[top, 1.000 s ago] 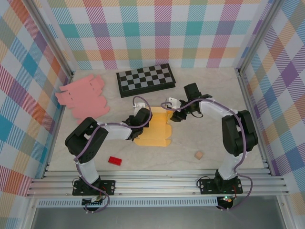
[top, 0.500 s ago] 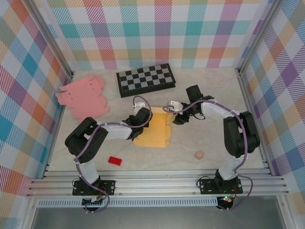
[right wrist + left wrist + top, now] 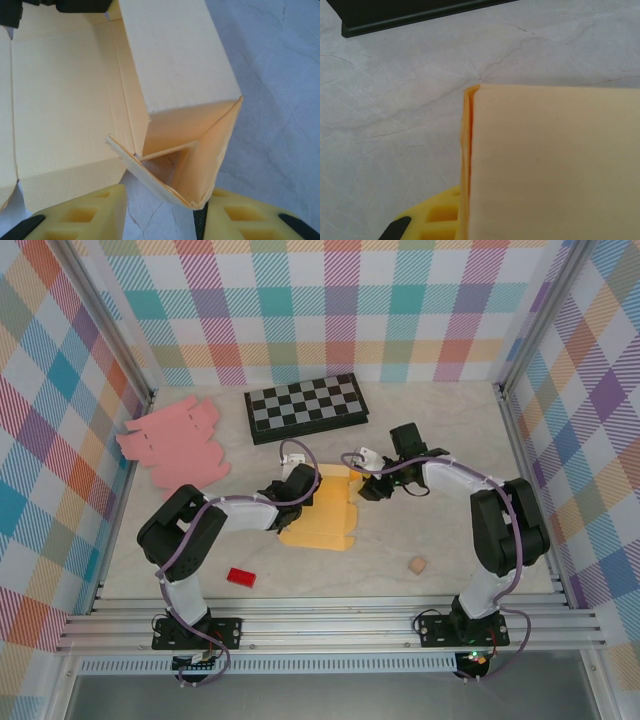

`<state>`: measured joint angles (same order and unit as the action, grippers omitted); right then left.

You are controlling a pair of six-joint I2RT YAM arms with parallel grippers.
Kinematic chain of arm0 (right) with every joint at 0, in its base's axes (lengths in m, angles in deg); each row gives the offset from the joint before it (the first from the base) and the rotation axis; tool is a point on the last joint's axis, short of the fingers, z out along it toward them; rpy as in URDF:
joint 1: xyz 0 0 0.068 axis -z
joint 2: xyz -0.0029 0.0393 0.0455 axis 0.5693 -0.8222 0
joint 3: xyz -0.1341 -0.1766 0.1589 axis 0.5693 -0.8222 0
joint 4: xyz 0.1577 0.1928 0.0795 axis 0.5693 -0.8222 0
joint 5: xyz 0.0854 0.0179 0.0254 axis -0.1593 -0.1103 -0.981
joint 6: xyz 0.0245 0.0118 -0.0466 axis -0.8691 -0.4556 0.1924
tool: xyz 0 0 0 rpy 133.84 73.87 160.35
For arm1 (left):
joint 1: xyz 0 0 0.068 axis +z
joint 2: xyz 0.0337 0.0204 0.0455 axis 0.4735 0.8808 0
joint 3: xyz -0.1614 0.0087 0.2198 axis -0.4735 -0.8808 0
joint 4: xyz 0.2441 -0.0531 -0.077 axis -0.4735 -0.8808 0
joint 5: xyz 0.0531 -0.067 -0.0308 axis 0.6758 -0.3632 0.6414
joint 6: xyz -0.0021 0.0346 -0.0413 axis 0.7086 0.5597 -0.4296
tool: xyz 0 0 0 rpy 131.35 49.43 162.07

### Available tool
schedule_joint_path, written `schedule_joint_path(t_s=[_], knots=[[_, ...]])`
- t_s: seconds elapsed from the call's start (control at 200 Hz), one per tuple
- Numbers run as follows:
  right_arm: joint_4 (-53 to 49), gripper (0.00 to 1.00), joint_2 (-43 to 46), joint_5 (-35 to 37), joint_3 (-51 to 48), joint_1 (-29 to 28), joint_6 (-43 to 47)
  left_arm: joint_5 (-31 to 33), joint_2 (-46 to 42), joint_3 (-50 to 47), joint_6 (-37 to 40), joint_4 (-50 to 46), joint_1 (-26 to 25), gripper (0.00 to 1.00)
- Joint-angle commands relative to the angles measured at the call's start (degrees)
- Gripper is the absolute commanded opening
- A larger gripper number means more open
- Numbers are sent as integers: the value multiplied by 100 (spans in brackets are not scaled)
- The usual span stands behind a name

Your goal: Fold the paper box

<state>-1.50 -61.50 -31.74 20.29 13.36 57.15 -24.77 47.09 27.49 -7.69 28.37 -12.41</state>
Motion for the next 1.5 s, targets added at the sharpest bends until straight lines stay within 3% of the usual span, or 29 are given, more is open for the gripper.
schedule_joint_path(t_s=[0.0,0.24,0.455,0.67,1.22,1.495], knots=[[638,41,107,114,-141,-141,-886,81,98,133,-145,-146,-64,5],[1265,39,26,539,-114,-306,-1769,-31,84,79,-266,-84,-64,5],[1321,39,34,243,-7,-377,-2055,-18,27,44,-280,-72,-65,5],[1177,40,-19,1055,-22,-718,-2183,-8,9,15,-432,-75,-63,5],[2770,45,-377,2217,-521,-1001,-4184,-252,-78,67,-971,-376,-68,5],[3504,42,-373,2997,-880,-1221,-4343,-191,-43,372,-1420,-967,-65,5]])
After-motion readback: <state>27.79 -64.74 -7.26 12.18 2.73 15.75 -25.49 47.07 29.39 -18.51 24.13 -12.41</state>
